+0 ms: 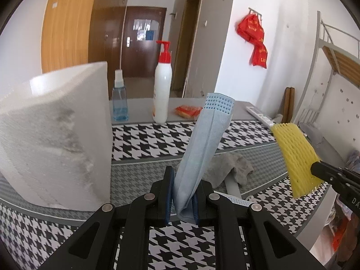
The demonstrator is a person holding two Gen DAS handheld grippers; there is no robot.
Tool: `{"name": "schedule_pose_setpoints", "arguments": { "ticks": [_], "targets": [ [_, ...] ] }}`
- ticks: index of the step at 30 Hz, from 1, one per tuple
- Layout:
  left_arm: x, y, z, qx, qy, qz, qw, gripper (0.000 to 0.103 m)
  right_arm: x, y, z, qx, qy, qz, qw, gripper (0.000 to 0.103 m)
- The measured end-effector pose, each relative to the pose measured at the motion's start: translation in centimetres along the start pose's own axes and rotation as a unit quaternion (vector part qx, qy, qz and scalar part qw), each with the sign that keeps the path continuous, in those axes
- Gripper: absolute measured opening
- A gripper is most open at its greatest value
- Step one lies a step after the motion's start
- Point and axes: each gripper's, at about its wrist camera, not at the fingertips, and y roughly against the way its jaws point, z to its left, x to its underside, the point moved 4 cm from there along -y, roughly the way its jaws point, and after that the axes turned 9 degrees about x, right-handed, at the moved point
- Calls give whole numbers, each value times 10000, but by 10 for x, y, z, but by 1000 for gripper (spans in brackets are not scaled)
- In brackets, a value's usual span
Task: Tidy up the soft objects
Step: 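Lift the mask with the left tool over the foam box while the right tool carries the net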
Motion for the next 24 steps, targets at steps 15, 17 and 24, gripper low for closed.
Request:
{"name": "schedule_pose_setpoints", "arguments": {
  "ticks": [15,17,24],
  "targets": [
    [-10,31,-7,-82,-296,-348,9989,16,-7,13,4,-154,-94,-304,9994,12],
    [-12,34,-9,-75,-331,-394,9986,16,-9,15,6,-167,-83,-341,9992,12],
    [-19,48,-12,-109,-436,-574,9973,16,-13,20,7,-198,-88,-476,9986,12]
  ]
}}
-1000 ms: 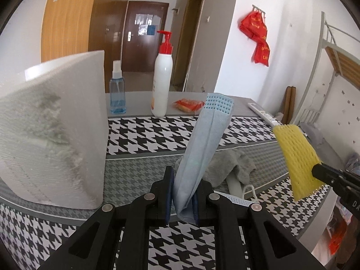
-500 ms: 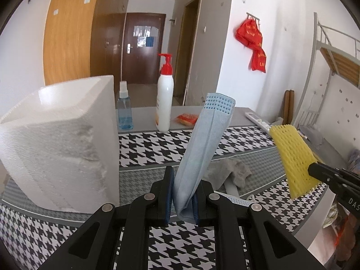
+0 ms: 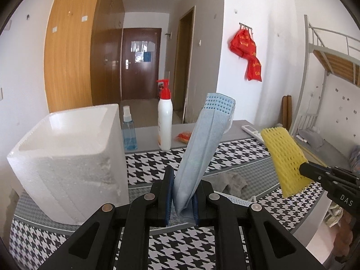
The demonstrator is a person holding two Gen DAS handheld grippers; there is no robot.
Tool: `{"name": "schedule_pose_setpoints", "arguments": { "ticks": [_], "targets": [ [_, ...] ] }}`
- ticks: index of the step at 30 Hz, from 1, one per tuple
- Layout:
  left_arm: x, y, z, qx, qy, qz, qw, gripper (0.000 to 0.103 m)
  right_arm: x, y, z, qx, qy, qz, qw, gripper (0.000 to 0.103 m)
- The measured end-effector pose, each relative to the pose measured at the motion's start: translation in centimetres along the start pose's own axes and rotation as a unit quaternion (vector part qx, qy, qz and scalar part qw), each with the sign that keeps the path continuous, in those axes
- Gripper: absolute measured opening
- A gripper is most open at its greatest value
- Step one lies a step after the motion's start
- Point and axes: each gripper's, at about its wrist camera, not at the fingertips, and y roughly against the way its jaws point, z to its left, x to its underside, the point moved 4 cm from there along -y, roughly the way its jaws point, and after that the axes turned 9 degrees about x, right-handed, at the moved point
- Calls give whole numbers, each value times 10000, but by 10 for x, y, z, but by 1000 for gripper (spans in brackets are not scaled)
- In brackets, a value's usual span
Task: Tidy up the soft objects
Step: 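Lift the mask with the left tool over the foam box while the right tool carries the net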
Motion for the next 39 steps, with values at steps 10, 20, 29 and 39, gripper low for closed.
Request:
{"name": "schedule_pose_setpoints", "arguments": {
  "ticks": [10,20,29,39],
  "targets": [
    [-10,8,-3,-43,-185,-149,9997,16,-9,6,4,-41,-32,-169,9998,12],
    [-15,14,-3,-68,-276,-291,9992,16,-17,9,10,-79,0,-277,9996,12],
    [-19,20,3,-141,-255,-405,9988,16,-22,10,15,-113,62,-371,9992,12],
    [-29,28,1,-188,-314,-524,9980,16,-29,13,20,-197,68,-458,9987,12]
  ]
}}
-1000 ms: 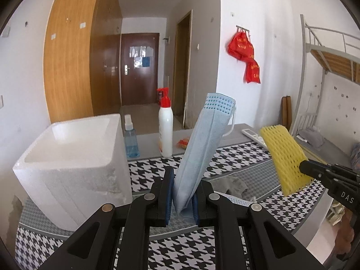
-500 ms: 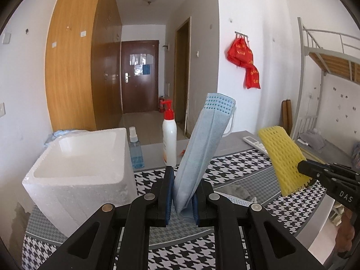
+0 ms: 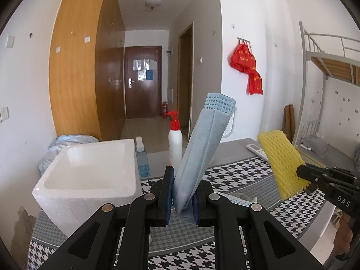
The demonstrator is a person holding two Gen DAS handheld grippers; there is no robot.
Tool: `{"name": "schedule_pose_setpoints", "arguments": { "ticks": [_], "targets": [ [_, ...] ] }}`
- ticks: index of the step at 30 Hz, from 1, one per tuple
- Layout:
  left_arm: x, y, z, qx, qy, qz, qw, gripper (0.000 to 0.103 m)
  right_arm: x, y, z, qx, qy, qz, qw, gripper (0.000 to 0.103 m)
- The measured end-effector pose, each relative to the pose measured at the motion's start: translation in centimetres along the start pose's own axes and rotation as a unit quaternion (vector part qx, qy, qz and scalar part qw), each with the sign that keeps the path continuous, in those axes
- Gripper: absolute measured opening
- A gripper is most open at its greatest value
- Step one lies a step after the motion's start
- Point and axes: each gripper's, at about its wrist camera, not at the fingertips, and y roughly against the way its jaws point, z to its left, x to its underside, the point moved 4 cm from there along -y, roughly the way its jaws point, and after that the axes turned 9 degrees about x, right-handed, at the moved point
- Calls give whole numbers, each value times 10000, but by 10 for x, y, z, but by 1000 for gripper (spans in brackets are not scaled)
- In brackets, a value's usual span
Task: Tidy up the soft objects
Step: 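Lift the mask with the left tool over the foam box while the right tool carries the net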
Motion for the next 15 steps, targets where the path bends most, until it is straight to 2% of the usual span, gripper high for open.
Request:
{"name": "schedule_pose_setpoints", "arguments": {
  "ticks": [15],
  "targets": [
    [-10,4,11,-115,65,-75,9999,16,-16,-6,14,-152,14,-102,9998,12]
  ]
}}
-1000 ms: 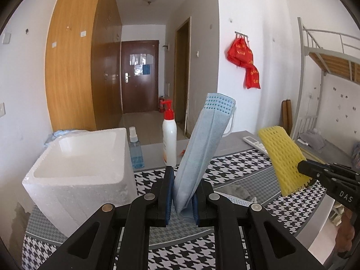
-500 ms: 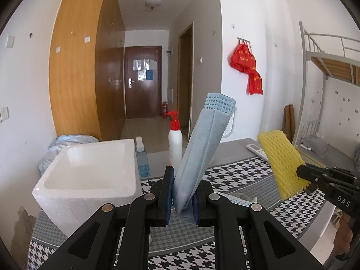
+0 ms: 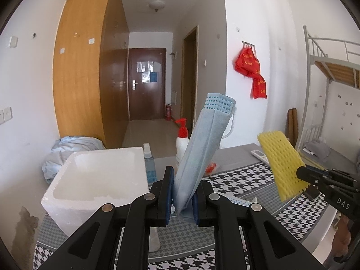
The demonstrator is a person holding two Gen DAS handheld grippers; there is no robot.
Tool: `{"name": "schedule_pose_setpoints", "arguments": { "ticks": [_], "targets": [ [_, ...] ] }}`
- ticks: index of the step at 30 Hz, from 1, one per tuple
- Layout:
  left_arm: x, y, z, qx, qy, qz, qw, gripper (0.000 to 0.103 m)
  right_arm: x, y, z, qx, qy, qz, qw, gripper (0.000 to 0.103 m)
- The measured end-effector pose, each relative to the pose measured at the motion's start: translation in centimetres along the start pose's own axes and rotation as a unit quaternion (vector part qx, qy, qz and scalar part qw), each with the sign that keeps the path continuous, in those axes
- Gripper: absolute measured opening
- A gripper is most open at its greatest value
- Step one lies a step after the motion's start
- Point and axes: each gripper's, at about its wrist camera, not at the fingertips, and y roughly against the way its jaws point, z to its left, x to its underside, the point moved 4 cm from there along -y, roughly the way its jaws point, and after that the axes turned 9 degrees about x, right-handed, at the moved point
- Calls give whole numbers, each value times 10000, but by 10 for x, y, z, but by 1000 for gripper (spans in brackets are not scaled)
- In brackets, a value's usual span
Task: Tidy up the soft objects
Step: 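Lift the mask with the left tool over the foam box while the right tool carries the net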
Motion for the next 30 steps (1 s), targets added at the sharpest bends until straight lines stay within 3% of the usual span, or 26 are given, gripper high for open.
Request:
{"name": "schedule_pose_setpoints", "arguments": {
  "ticks": [30],
  "targets": [
    [-24,12,46,-578,266,-243,9977,16,-27,-19,43,-482,261,-126,9984,12]
  ]
}}
